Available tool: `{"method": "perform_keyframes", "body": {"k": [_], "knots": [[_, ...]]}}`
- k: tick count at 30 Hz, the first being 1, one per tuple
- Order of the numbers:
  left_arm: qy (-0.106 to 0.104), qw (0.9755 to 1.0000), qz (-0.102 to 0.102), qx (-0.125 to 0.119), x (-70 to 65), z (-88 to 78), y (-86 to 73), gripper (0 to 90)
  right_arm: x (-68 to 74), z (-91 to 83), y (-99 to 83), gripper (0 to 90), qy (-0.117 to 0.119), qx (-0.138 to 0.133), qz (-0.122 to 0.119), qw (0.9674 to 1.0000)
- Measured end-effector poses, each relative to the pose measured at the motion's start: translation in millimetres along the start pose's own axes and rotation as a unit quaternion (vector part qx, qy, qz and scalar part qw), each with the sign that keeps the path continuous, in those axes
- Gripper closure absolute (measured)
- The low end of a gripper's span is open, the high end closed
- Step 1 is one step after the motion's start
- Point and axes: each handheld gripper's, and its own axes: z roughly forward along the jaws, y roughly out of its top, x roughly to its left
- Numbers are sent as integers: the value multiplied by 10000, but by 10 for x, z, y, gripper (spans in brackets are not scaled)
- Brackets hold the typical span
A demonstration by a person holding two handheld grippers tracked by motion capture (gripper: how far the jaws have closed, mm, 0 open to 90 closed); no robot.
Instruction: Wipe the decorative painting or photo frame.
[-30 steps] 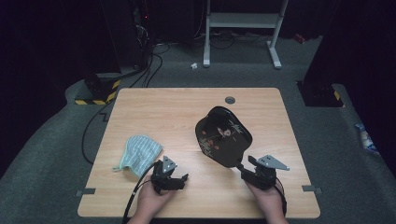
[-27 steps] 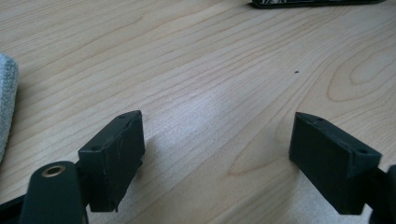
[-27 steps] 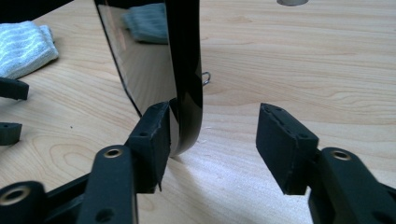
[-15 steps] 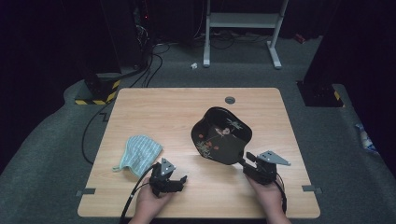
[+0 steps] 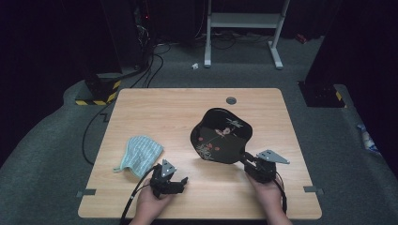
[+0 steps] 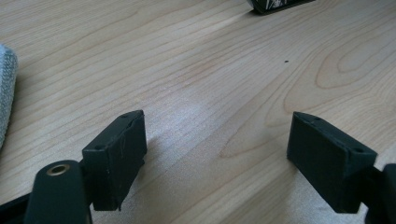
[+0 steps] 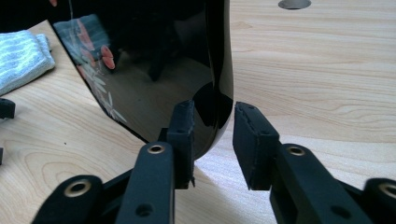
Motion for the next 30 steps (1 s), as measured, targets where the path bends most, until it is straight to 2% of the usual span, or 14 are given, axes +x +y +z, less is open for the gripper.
{"method": "perform_keyframes", "body": {"k": [5,7,11,30], "knots": [[1,10000,-1,-1,0,0,0,201,-11,5,5,718,5,-12,-34,10000],[7,10000,8,-1,1,-1,0,202,-29,12,11,734,23,-9,52,10000],[8,10000,9,-1,1,-1,0,203,-43,24,14,735,31,-16,33,10000],[9,10000,-7,-24,1,-3,-4,215,-20,110,58,661,7,5,-38,10000]]}}
